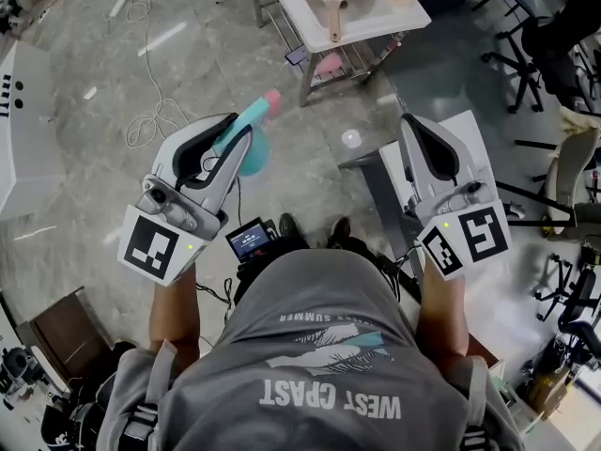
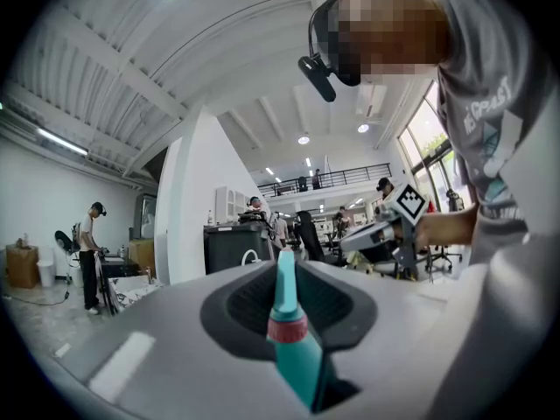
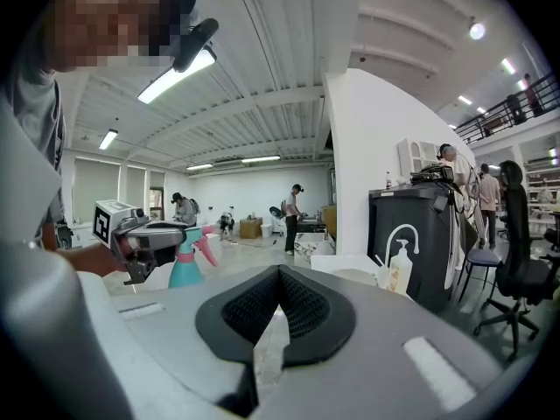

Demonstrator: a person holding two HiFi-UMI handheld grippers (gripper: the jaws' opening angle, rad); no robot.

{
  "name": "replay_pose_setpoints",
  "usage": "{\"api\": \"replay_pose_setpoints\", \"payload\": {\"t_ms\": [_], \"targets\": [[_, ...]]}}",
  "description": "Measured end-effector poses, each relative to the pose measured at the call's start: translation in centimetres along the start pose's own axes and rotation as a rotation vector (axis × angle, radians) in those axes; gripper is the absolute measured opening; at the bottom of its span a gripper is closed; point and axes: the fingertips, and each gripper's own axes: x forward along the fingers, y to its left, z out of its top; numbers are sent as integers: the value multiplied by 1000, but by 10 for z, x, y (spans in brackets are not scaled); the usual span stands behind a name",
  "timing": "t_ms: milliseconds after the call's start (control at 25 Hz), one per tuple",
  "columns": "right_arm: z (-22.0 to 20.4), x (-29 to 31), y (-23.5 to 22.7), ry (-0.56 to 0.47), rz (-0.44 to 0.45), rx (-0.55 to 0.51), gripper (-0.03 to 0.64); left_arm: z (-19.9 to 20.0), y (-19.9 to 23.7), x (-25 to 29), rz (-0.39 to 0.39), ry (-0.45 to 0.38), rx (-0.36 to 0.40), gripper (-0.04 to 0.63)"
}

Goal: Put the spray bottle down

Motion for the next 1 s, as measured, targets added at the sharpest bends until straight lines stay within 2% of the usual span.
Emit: {"api": "replay_pose_setpoints", "payload": {"t_ms": [480, 720, 1000], "targets": [[21, 34, 23, -36, 9, 54, 2, -4, 29, -32, 4, -20, -15, 64], [26, 64, -1, -51, 12, 59, 2, -11, 48, -17, 37, -5, -12, 64], [37, 116, -39, -70, 69, 68, 2, -8, 74, 20, 92, 14, -1, 64]]}}
